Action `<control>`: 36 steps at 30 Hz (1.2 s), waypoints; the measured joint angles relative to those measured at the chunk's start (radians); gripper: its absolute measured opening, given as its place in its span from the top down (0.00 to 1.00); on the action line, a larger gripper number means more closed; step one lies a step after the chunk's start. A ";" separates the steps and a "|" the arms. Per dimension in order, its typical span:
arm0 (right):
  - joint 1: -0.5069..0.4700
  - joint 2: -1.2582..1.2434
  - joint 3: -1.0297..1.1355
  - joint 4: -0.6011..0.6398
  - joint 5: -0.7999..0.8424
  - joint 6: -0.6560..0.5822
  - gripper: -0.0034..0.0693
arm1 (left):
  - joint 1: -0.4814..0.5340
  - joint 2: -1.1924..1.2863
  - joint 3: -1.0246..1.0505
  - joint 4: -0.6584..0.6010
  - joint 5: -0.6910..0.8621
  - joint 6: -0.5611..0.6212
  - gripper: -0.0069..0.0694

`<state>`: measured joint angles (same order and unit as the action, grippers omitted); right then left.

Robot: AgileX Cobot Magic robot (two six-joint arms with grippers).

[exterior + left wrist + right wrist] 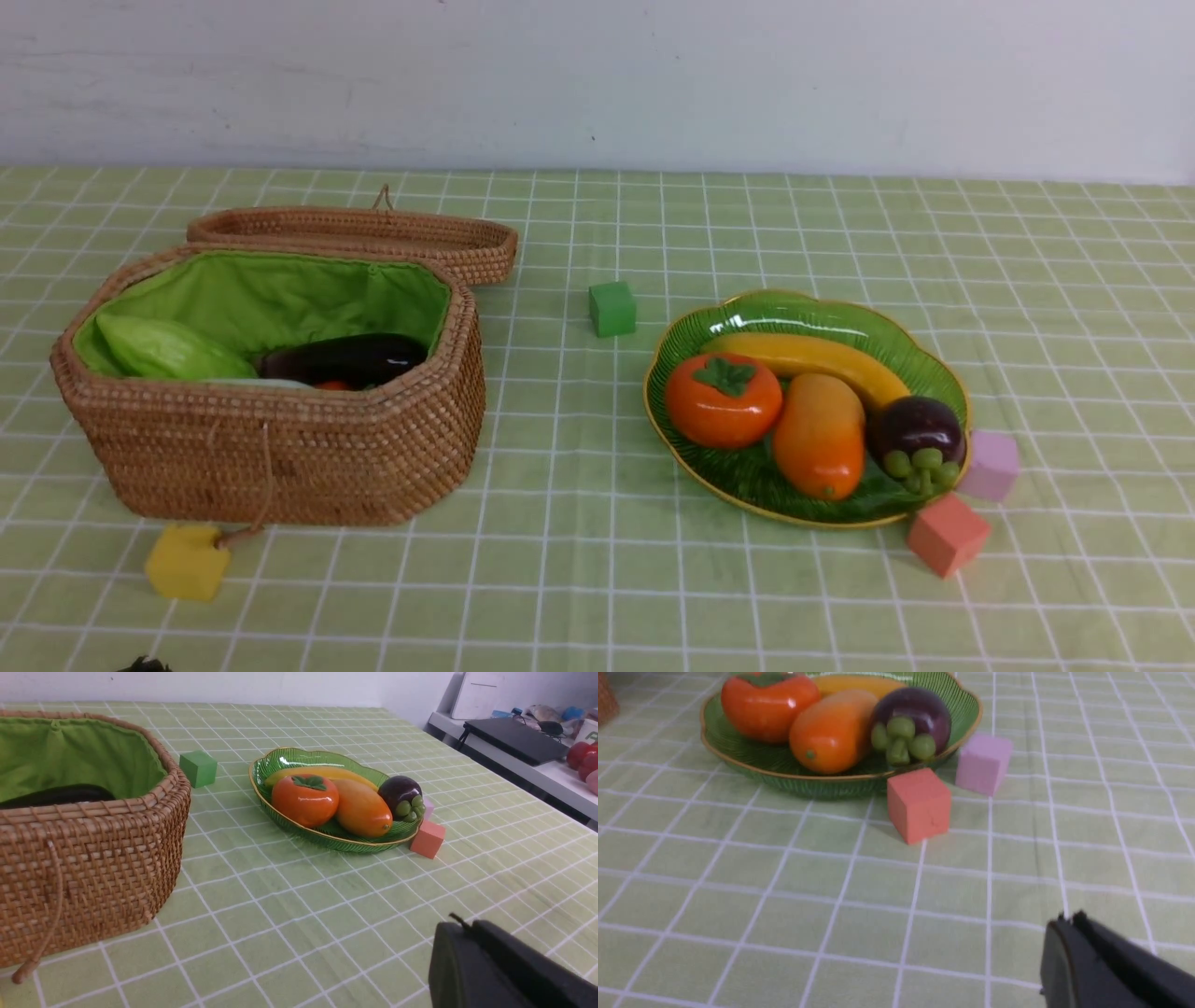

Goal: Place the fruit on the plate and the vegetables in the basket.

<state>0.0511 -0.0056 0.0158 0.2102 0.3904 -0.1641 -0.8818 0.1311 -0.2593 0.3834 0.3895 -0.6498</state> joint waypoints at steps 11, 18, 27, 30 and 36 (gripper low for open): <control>-0.001 -0.004 0.000 -0.001 0.005 -0.007 0.97 | 0.000 0.000 0.000 0.001 0.014 0.000 0.88; -0.001 -0.004 0.000 -0.001 0.005 -0.007 0.97 | 0.000 0.000 0.000 0.002 0.033 0.000 0.87; -0.001 -0.004 0.000 -0.001 0.005 -0.007 0.96 | 0.000 0.000 0.000 0.002 0.082 0.000 0.86; -0.001 -0.004 0.000 -0.001 0.005 -0.007 0.96 | 0.000 0.000 0.000 0.003 0.090 0.000 0.86; -0.001 -0.004 0.000 -0.001 0.005 -0.007 0.96 | 0.045 0.000 0.001 0.018 0.084 0.050 0.86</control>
<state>0.0501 -0.0098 0.0158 0.2096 0.3956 -0.1708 -0.8364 0.1311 -0.2584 0.4015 0.4736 -0.5996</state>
